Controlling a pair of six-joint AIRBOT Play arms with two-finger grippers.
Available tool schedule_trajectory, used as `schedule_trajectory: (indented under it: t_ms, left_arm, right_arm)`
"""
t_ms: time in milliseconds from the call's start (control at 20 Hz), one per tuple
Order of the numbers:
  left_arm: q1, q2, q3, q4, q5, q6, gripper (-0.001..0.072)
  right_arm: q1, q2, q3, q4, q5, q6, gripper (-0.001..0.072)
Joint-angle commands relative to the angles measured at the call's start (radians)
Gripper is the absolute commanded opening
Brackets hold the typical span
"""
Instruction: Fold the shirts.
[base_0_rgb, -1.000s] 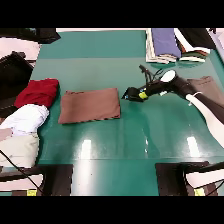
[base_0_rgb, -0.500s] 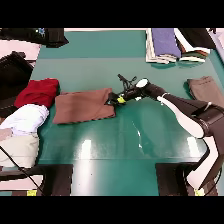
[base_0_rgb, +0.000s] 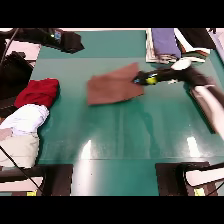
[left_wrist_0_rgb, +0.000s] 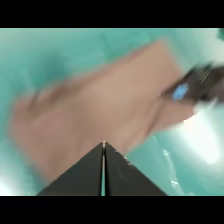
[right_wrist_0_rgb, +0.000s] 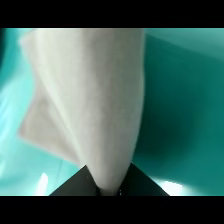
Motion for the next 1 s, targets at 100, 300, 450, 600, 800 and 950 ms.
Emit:
schedule_trajectory:
  t_ms: [100, 300, 450, 600, 800, 950]
  left_arm:
    - [-0.068, -0.001, 0.0, 0.001, 0.06, 0.008, 0.0024]
    - [-0.068, -0.001, 0.0, -0.004, 0.073, -0.013, 0.0024]
    - [-0.068, -0.001, 0.0, -0.004, 0.074, -0.018, 0.0024]
    - [-0.068, -0.002, -0.002, -0.004, 0.072, -0.018, 0.0024]
    - [-0.068, -0.003, -0.005, -0.003, 0.066, -0.018, 0.0024]
    - [-0.068, -0.003, -0.005, -0.003, 0.061, -0.018, 0.0024]
  right_arm:
    - [-0.456, 0.206, -0.075, -0.087, 0.065, 0.003, 0.0017]
    - [-0.708, 0.219, -0.04, -0.086, 0.076, 0.002, 0.0017]
    - [-0.8, 0.215, -0.013, -0.086, 0.04, 0.002, 0.0017]
    - [-0.815, 0.179, 0.07, -0.085, 0.048, 0.002, 0.0017]
    - [-0.778, 0.123, 0.229, -0.085, 0.049, 0.002, 0.0016]
    - [-0.77, 0.094, 0.354, -0.087, 0.042, 0.001, 0.0016]
